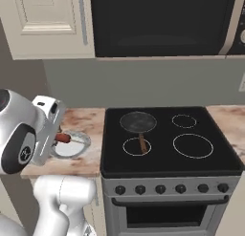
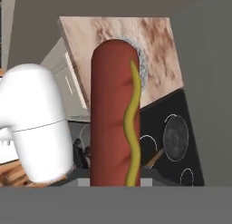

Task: Place the cold items (mango and lime) from the fridge in one tupperware on the dining counter. Place the warm items (kebab skewer and hot dog) in the stove area in another tupperware.

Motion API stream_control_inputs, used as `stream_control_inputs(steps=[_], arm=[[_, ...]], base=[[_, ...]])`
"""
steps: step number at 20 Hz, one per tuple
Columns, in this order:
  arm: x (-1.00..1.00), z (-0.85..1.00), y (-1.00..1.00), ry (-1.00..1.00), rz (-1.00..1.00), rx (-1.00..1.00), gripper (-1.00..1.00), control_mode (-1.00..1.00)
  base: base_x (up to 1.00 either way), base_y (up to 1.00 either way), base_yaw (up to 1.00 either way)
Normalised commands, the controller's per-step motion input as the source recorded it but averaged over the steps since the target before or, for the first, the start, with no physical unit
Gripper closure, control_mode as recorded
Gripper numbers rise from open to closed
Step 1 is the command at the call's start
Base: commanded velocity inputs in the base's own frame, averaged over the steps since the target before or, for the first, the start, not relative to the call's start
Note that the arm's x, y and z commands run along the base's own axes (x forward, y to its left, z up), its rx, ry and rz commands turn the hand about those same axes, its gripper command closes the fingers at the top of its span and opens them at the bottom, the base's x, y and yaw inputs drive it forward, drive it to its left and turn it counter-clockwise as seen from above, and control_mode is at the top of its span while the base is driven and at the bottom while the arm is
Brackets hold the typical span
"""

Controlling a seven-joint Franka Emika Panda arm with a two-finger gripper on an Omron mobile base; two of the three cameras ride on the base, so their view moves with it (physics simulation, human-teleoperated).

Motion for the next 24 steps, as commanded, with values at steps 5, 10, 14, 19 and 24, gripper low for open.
stream_control_inputs(steps=[5, 10, 14, 19, 24], arm=[[0.00, 0.00, 0.00, 0.00, 0.00, 0.00, 1.00, 1.00], [0.00, 0.00, 0.00, 0.00, 0.00, 0.00, 1.00, 1.00], [0.00, 0.00, 0.00, 0.00, 0.00, 0.00, 1.00, 1.00], [0.00, 0.00, 0.00, 0.00, 0.00, 0.00, 1.00, 1.00], [0.00, 0.00, 0.00, 0.00, 0.00, 0.00, 1.00, 1.00]], base=[[-0.59, -0.07, 0.00], [-0.72, -0.06, 0.01], [-1.00, -0.29, 0.04], [-1.00, -0.22, 0.00], [-1.00, -0.17, 0.00]])
